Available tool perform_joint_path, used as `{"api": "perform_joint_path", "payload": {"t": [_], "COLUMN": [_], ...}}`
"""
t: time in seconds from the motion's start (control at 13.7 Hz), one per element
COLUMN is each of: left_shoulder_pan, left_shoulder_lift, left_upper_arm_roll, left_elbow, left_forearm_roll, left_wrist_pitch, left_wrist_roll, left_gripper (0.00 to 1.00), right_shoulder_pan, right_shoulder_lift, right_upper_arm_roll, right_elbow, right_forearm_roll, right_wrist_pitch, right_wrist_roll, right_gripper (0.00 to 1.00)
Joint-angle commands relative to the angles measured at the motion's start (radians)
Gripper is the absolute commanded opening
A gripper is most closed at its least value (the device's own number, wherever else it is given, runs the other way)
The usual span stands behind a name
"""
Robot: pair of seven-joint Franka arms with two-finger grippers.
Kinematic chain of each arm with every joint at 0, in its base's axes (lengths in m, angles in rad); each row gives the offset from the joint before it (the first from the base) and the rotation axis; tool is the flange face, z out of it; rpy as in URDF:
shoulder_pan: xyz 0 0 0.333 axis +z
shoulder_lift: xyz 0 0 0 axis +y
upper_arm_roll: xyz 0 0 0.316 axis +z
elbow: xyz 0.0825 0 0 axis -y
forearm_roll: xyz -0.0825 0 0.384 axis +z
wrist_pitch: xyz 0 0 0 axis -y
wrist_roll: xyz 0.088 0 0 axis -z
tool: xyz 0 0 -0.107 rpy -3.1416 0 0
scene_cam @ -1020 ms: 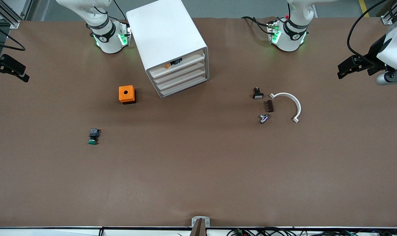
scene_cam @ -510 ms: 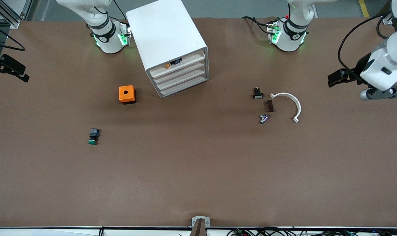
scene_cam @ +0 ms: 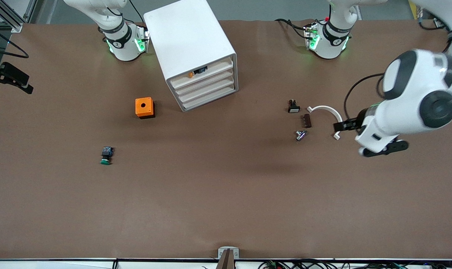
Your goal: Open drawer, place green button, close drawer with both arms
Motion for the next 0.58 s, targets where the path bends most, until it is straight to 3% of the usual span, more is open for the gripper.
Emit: {"api": "perform_joint_path", "payload": {"t": [0.0,0.51], "left_shoulder_pan": [-0.013,-0.186], "left_shoulder_lift": [0.1,0.279], "left_upper_arm_roll": [0.001,-0.001], "left_elbow": [0.054,0.131], "left_forearm_roll": [-0.05,-0.116], "left_wrist_pitch": [0.029,0.064], "left_wrist_roll": [-0.069,-0.706], "left_gripper": [1.0,1.0], "right_shoulder_pan": [-0.004,-0.004], "right_shoulder_lift": [0.012,0.013], "right_upper_arm_roll": [0.006,0.006], "right_elbow": [0.024,0.024], "right_forearm_roll": [-0.017,-0.017], "right_wrist_pitch": [-0.008,-0.008], "right_wrist_roll": [-0.011,-0.011], "right_gripper": [1.0,1.0]}}
